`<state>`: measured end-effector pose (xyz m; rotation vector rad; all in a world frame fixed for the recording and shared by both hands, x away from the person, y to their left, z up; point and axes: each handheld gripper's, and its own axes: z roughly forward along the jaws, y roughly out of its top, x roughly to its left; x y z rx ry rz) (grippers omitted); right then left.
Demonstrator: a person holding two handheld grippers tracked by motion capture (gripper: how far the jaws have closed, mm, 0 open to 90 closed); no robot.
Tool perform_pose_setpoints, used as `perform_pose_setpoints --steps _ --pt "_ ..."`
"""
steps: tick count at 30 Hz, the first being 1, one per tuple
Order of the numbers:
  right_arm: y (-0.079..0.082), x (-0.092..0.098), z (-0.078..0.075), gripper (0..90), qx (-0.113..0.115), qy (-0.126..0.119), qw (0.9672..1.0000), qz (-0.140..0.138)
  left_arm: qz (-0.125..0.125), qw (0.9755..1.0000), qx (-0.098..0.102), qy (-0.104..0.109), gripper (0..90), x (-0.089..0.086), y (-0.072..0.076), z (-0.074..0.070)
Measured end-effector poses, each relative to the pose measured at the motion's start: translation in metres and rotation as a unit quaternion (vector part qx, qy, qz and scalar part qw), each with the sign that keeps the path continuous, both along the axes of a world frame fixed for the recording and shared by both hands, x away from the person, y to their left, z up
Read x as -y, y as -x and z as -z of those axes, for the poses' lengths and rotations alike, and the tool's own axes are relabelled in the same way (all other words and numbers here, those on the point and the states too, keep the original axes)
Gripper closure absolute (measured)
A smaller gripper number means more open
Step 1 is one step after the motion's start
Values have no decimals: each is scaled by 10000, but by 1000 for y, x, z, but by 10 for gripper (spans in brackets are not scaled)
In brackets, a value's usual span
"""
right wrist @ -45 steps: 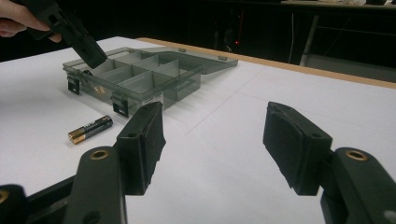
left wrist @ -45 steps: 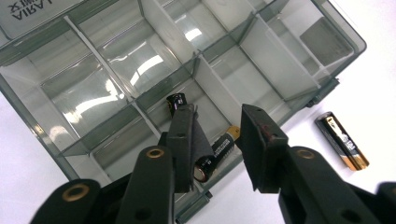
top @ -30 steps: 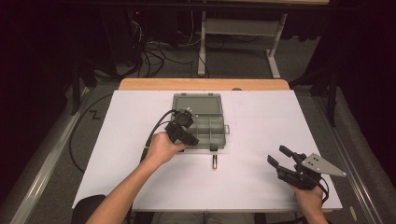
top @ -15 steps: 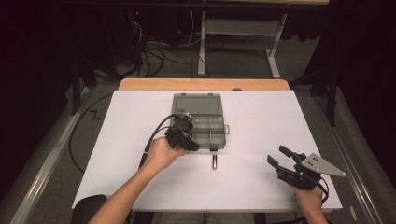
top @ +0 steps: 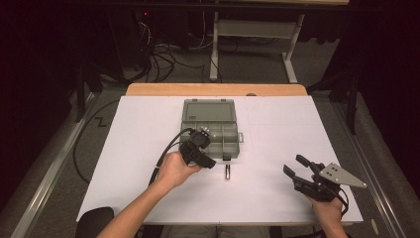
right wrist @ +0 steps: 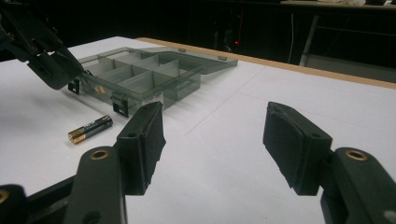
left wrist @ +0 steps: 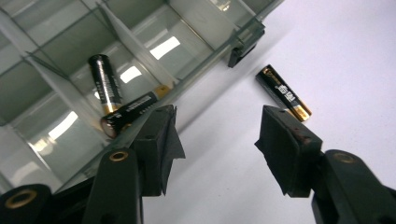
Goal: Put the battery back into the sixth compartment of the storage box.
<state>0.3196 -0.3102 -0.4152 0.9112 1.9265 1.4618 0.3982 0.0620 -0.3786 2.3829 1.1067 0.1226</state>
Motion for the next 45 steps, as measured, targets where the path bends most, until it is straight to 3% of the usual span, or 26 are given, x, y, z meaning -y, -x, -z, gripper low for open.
perform_pose_setpoints --steps 19,29,45 --pt "0 0 0 400 4 5 10000 5 147 9996 -214 83 458 20 1 9" --pt "0 0 0 401 9 10 10000 7 231 9996 -184 25 455 33 0 10" --pt "0 1 0 401 5 -10 10000 2 258 9991 -329 23 451 53 -4 19"
